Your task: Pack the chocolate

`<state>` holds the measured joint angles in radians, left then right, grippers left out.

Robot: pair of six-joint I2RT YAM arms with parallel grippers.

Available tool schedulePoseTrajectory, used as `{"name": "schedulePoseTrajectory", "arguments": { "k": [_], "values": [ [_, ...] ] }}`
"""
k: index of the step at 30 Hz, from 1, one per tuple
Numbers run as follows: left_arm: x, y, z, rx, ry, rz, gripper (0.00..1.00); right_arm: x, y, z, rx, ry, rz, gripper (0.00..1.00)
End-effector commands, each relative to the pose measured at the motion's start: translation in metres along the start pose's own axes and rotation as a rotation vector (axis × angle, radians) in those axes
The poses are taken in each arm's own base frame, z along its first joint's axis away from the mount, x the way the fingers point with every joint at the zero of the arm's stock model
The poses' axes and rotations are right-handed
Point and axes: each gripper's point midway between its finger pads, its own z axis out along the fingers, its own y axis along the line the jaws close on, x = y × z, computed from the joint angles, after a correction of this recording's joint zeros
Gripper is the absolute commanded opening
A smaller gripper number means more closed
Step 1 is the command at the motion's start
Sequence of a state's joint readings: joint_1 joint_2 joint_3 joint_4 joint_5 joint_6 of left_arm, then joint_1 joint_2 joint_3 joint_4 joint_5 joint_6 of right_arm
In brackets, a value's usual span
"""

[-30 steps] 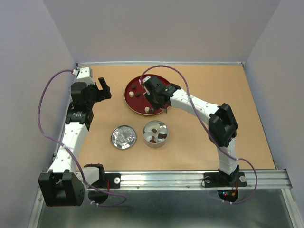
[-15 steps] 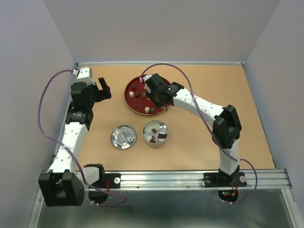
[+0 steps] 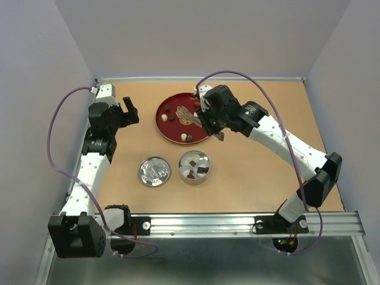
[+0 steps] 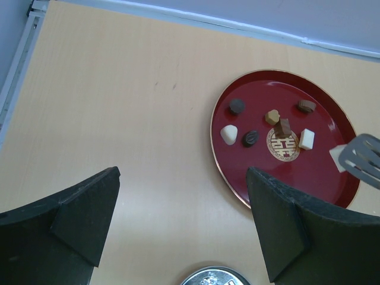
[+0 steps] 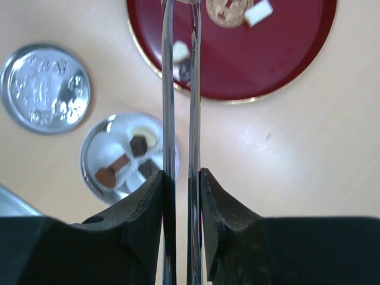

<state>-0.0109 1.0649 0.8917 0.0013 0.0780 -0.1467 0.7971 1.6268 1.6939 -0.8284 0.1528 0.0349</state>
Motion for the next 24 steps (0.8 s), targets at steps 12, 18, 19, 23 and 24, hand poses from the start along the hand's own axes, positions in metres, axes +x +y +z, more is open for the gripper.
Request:
{"name": "schedulePoseTrajectory", "arguments": {
  "k": [12,18,19,23,24],
  "values": [
    [-0.012,0.001,0.000,-0.006,-0.036,0.013,0.99,0.066,0.012,-0.082,-0.112,0.174,0.107,0.31],
    [-0.012,0.001,-0.001,-0.005,-0.036,0.012,0.99,0.079,0.024,-0.091,-0.175,0.228,0.105,0.31],
    [-0.014,0.000,-0.001,-0.004,-0.040,0.012,0.99,0.083,0.025,-0.091,-0.182,0.242,0.105,0.31],
    [-0.012,0.000,-0.001,-0.003,-0.037,0.012,0.99,0.088,0.033,-0.090,-0.215,0.258,0.107,0.31],
    [-0.013,0.000,-0.001,-0.003,-0.038,0.012,0.99,0.088,0.035,-0.089,-0.220,0.256,0.111,0.31]
  ]
}}
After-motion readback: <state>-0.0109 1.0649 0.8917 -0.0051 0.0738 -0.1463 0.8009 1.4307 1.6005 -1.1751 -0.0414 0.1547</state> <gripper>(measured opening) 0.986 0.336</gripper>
